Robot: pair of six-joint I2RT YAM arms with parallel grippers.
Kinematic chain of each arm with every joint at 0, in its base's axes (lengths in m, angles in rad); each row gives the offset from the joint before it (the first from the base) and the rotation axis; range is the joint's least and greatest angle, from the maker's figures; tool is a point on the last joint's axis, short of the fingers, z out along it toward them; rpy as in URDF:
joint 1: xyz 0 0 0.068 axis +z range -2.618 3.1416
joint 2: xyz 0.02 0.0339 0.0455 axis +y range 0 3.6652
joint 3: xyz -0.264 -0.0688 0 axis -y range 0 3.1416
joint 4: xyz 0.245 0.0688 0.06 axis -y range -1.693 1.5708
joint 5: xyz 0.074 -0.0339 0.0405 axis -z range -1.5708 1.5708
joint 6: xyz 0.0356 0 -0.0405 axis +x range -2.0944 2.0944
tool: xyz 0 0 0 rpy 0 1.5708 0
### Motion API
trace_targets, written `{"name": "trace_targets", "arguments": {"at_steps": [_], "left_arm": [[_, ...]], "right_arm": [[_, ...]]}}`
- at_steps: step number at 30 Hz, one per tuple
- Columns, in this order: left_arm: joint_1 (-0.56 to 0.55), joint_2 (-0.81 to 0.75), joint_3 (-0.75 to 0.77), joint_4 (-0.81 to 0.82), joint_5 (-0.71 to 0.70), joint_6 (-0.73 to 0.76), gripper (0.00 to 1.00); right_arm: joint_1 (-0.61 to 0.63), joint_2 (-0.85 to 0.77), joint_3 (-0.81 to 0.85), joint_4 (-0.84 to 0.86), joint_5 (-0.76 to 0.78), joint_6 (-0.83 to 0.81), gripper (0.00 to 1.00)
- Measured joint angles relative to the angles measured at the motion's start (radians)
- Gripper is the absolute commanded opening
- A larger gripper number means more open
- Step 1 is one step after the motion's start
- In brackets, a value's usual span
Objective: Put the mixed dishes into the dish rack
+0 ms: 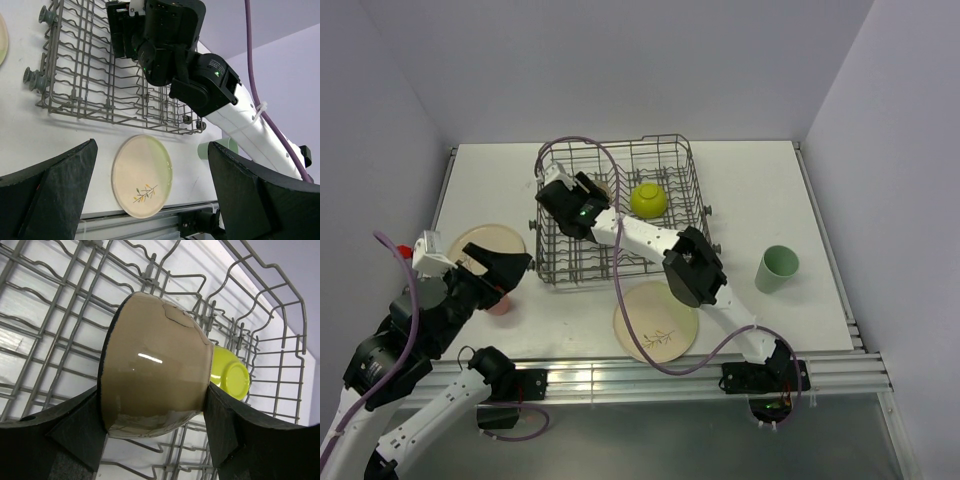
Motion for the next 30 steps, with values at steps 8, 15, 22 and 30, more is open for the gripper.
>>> {"name": "trace_targets", "arguments": {"at_steps": [8, 15, 22, 30], "left_arm": [[0.0, -0.002, 0.0, -0.001, -0.003, 0.003, 0.99], [0.0, -0.01, 0.0, -0.002, -0.003, 0.003, 0.99], [-0.001, -0.012, 0.0, -0.002, -0.003, 0.004, 0.99], [-0.001, -0.012, 0.0, -0.002, -0.003, 0.004, 0.99]], "right_arm": [[0.0, 0.042, 0.047, -0.003, 0.018, -0.065, 0.0], [-0.001, 0.084, 0.089, -0.005, 0.017, -0.092, 0.0], [-0.003, 0.097, 0.094, -0.03, -0.001, -0.092, 0.0], [-0.01, 0.097, 0.103, -0.039, -0.049, -0.083, 0.12]]}}
